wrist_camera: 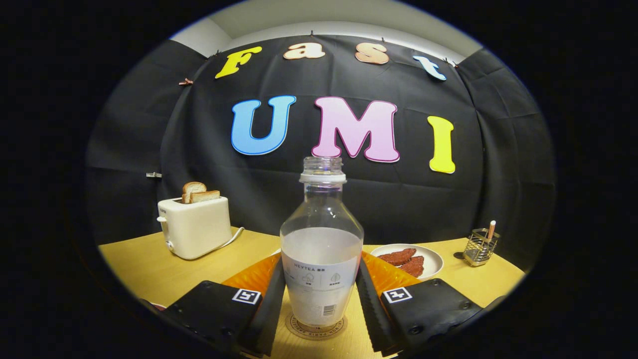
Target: Take the bottle from table, then pour the juice into the cup, finally place the bottle on the coaster
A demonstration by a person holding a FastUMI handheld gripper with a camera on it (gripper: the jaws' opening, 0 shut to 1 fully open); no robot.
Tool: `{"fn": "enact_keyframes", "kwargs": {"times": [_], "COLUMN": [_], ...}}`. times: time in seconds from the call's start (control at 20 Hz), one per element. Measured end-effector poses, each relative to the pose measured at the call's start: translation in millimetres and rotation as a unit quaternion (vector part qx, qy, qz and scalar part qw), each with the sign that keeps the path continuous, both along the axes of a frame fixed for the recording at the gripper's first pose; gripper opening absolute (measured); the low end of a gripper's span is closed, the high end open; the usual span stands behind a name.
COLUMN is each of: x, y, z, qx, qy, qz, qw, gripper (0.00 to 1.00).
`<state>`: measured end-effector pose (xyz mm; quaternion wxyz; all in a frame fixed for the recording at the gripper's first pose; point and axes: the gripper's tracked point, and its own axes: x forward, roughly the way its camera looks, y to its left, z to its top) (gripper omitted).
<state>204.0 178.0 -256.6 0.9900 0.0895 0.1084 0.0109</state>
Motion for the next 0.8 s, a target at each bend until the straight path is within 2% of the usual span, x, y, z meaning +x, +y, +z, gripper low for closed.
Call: {"fn": "enact_keyframes", "kwargs": {"times": [0.8], "x": [2], "y": [6], "z": [-50], "qx": [0.009], "qy": [0.026], "qz": [0.001], "qw": [1.0], "gripper": [0.75]}}
